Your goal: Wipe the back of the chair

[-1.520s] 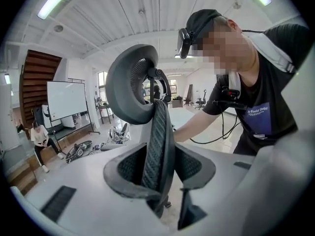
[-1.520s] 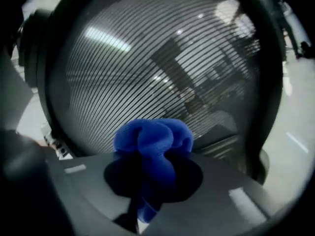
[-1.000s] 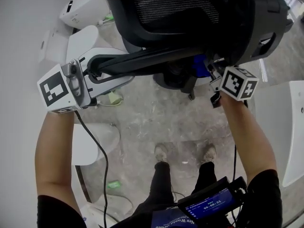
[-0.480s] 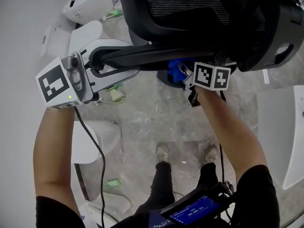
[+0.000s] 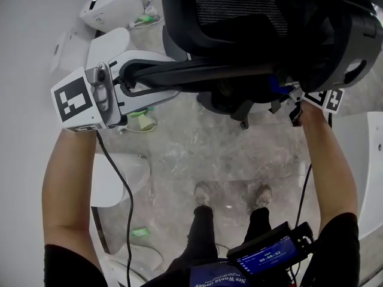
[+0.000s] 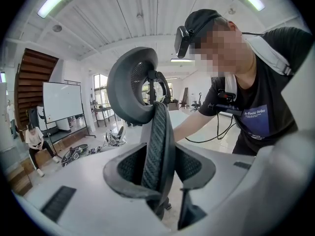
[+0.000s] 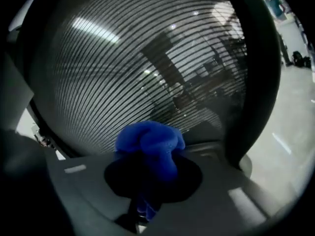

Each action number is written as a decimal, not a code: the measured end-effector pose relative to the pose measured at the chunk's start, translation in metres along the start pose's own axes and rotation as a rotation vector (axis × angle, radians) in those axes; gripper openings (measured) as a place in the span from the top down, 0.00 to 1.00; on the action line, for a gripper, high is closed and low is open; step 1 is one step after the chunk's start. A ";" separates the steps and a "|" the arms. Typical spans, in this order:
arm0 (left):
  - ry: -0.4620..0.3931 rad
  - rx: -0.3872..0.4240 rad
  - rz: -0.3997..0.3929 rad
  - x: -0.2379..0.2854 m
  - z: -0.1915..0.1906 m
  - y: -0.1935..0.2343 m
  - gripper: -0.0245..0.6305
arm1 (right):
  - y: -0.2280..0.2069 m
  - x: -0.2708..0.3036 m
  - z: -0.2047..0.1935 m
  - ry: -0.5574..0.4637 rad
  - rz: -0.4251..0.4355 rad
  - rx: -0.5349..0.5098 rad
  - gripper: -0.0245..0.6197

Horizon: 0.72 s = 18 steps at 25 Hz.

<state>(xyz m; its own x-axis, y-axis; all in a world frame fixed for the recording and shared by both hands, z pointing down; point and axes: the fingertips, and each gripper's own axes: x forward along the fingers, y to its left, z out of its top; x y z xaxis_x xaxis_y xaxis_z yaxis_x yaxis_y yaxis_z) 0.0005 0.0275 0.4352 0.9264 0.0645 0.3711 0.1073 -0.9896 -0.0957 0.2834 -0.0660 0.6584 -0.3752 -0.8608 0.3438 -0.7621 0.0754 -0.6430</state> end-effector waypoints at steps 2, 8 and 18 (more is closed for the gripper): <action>0.015 0.017 0.014 -0.001 -0.003 0.001 0.72 | -0.025 -0.012 0.018 -0.038 -0.051 -0.039 0.87; 0.002 0.021 0.146 -0.013 -0.023 0.021 0.64 | -0.011 -0.012 0.001 -0.075 -0.053 -0.175 0.88; -0.271 -0.172 0.705 -0.115 -0.055 0.076 0.43 | 0.195 0.054 -0.153 0.149 0.238 -0.170 0.87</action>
<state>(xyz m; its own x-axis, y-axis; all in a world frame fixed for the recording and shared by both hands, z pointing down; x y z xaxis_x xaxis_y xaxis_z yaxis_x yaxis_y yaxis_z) -0.1180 -0.0625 0.4355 0.8131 -0.5810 0.0351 -0.5778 -0.8130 -0.0723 0.0334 -0.0212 0.6560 -0.6174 -0.7264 0.3021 -0.7160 0.3598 -0.5983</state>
